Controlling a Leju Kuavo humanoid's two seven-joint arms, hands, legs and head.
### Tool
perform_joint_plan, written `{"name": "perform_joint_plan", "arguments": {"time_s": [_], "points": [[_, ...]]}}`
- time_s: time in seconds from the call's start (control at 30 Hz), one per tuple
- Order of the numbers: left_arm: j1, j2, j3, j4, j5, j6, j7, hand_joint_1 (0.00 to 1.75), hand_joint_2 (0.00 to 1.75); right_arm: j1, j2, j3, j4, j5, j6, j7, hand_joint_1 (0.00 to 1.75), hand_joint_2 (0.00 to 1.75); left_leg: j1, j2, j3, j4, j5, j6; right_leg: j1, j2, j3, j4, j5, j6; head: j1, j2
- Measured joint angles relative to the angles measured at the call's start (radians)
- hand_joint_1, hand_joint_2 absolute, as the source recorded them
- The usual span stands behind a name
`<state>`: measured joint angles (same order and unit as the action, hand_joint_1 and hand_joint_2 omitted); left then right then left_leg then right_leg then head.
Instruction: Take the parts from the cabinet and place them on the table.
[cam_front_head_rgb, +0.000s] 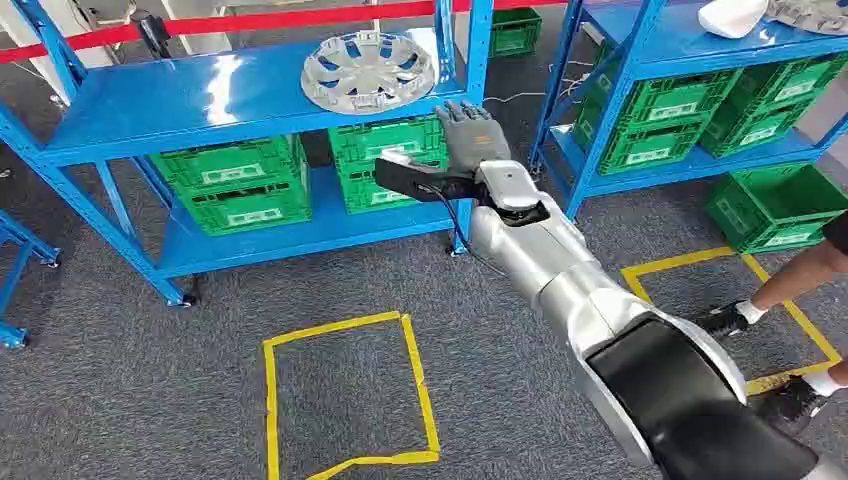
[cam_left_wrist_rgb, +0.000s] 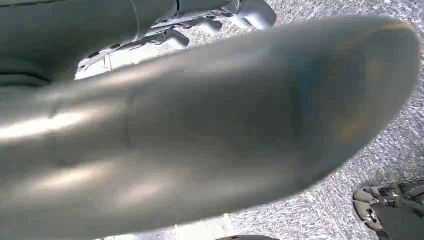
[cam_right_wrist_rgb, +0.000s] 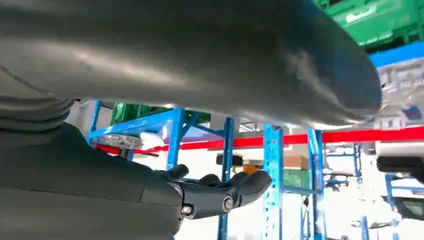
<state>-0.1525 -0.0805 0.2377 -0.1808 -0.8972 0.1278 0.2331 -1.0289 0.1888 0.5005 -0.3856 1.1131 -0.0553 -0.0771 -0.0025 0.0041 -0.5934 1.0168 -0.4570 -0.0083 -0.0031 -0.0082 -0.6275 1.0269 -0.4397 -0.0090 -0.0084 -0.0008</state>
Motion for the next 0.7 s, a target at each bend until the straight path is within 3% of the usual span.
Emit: {"name": "perform_joint_plan", "arguments": {"time_s": [0.7], "points": [[-0.003, 0.000, 0.001, 0.000, -0.004, -0.010, 0.018, 0.00, 0.00, 0.015, 0.006, 0.070, -0.008, -0.005, 0.002, 0.008, 0.00, 0.00, 0.000, 0.000, 0.000, 0.000, 0.000, 0.000, 0.000, 0.000, 0.000, 0.000, 0.000, 0.000, 0.000, 0.000]]}}
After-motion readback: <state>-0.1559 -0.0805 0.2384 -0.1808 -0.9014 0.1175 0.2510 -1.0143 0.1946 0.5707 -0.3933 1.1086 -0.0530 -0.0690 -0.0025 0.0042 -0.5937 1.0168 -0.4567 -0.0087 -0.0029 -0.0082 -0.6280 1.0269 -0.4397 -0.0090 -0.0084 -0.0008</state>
